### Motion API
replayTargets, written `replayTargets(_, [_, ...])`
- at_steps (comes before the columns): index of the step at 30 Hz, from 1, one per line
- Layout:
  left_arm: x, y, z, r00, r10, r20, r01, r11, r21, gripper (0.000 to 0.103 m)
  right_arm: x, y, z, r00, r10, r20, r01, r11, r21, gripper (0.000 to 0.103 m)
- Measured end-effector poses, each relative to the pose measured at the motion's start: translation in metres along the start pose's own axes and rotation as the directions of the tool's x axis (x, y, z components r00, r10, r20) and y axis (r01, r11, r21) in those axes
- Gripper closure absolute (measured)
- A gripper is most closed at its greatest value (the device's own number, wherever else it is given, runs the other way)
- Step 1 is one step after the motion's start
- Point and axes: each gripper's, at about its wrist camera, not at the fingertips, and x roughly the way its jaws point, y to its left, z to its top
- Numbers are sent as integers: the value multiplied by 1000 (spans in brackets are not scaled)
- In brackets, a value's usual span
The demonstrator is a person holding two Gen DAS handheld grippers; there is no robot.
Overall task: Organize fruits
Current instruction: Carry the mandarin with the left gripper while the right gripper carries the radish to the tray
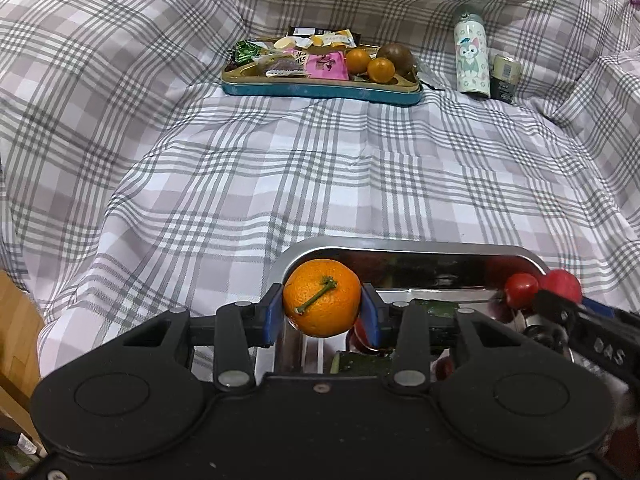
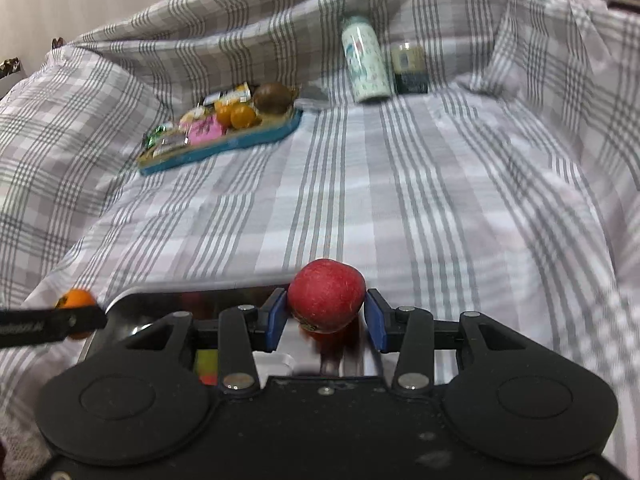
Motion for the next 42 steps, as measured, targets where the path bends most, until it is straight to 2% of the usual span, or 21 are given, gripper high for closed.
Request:
replayTargets(8, [16, -2, 4, 1000, 5, -21, -5, 1000, 13, 54, -11, 12, -2, 1000, 23, 7, -23, 999, -33, 59])
replayTargets(24, [43, -8, 8, 998, -8, -64, 9, 1000, 26, 54, 9, 29, 4, 999, 23, -31, -26, 994, -106, 59])
replayTargets(42, [38, -9, 7, 998, -8, -55, 10, 999, 32, 52, 14, 30, 5, 998, 30, -59, -37, 992, -117, 58])
